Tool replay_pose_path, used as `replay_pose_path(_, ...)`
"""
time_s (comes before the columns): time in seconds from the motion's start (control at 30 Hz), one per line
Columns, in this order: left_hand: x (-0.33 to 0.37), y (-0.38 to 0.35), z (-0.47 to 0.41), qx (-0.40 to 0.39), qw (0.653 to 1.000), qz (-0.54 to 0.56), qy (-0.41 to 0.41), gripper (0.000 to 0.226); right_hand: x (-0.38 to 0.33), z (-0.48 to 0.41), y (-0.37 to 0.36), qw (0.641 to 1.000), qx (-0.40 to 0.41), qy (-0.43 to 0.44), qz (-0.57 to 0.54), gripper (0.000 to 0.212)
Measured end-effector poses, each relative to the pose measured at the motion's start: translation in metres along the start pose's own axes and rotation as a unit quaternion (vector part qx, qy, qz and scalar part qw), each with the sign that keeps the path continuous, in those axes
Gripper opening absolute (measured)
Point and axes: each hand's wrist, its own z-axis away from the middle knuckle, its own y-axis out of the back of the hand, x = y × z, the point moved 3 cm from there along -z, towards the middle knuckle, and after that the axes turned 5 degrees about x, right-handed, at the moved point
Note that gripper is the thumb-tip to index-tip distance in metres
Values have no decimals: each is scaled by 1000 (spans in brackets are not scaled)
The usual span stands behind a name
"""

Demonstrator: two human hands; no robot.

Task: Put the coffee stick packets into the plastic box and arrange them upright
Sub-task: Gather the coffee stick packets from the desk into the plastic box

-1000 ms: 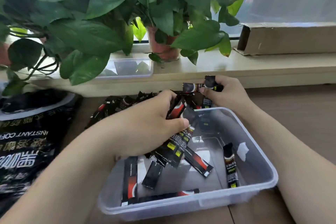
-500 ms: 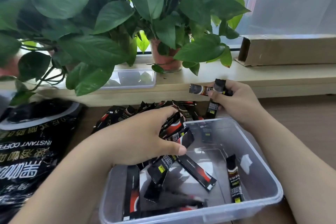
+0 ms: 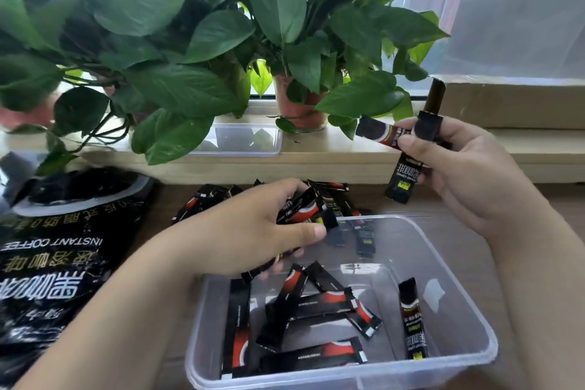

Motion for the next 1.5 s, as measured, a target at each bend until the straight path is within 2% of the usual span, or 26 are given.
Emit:
replay_pose_path(0.07, -1, 5, 0, 18, 1000, 5, 9, 14, -20, 15, 0, 994, -25, 23, 107, 11)
replay_pose_path(0.17, 1, 11, 1, 43, 999, 16, 5, 11, -35, 42, 0, 982, -54, 29, 178, 14)
replay_pose_path(0.3, 1, 13, 0, 114, 991, 67, 8, 16, -27, 70, -15, 949, -145, -47, 277, 17)
replay_pose_path(0.37, 2, 12, 1, 139, 984, 106, 15, 21, -18, 76, -22, 914, -201, -95, 339, 27)
replay_pose_path(0.43, 4, 12, 2, 144, 981, 131, 12, 23, -15, 75, -23, 871, -192, -60, 448, 45)
replay_pose_path(0.47, 6, 11, 2, 136, 981, 136, 4, 21, -18, 73, -24, 868, -162, -29, 468, 51)
replay_pose_path(0.53, 11, 8, 4, 103, 986, 126, -30, 16, -25, 70, -32, 909, -102, 20, 404, 49)
replay_pose_path(0.6, 14, 4, 5, 69, 991, 96, -66, 17, -28, 70, -48, 945, -114, 41, 302, 33)
replay_pose_path(0.67, 16, 0, 6, 54, 992, 77, -88, 20, -27, 71, -62, 945, -138, 76, 286, 11)
replay_pose_path(0.77, 14, 1, 4, 44, 993, 69, -89, 16, -25, 65, -59, 957, -107, 71, 262, 13)
replay_pose_path(0.83, 11, 6, 3, 41, 993, 63, -90, 19, -26, 64, -53, 955, -132, 44, 262, 15)
replay_pose_path(0.93, 3, 10, 2, 23, 995, 71, -64, 30, -29, 61, -36, 952, -128, 51, 274, 16)
replay_pose_path(1.07, 1, 18, 3, 61, 996, 18, -68, 15, -33, 60, -18, 953, -141, 10, 270, 15)
replay_pose_path(1.27, 2, 8, 6, 0, 998, 54, -44, 8, -26, 68, -21, 904, -226, -78, 353, 13)
replay_pose_path(1.33, 3, 2, 5, 5, 998, 8, -61, 9, -23, 66, -21, 886, -210, -57, 409, 19)
replay_pose_path(1.4, 2, -2, 3, 13, 998, 23, -54, 14, -26, 64, -20, 876, -183, -31, 445, 19)
replay_pose_path(1.5, 6, -6, 1, 34, 992, 119, -35, 17, -32, 62, -19, 912, -131, 8, 389, 22)
